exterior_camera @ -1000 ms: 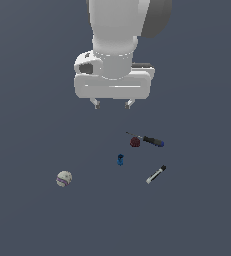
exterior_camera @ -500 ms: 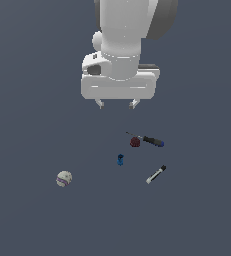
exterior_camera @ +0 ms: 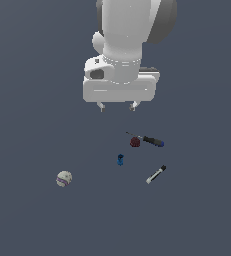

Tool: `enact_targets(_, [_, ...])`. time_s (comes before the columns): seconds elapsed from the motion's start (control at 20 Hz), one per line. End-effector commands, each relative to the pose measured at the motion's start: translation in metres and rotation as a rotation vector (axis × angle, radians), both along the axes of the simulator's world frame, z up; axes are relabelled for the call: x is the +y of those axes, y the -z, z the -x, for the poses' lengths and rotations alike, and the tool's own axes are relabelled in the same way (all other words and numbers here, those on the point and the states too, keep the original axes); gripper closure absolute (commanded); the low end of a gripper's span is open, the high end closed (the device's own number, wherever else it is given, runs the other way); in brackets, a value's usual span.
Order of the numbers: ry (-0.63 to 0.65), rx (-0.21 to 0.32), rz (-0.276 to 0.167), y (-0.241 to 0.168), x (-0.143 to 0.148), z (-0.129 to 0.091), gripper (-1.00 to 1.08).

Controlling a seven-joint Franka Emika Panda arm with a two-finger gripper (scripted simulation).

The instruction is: Pick up a designated object from a clutter of objects.

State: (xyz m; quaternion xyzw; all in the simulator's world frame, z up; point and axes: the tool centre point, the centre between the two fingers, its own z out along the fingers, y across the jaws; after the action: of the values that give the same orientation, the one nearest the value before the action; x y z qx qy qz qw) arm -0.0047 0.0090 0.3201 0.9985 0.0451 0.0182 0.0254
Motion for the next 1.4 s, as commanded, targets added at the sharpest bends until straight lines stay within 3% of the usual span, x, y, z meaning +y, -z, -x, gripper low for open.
enact_targets(0.0, [-0.032,0.004,0.006,0.007,0.001,0.000,-0.92])
enact_targets(0.45, [-0.246,0.026,0.037,0.051,0.010,-0.001,-0.92])
enact_targets(0.9, [-0.561,0.058,0.057,0.111,0.028,0.005,-0.92])
enact_targets(1.35, [-0.885,0.080,0.049,0.167,0.050,0.020,-0.92])
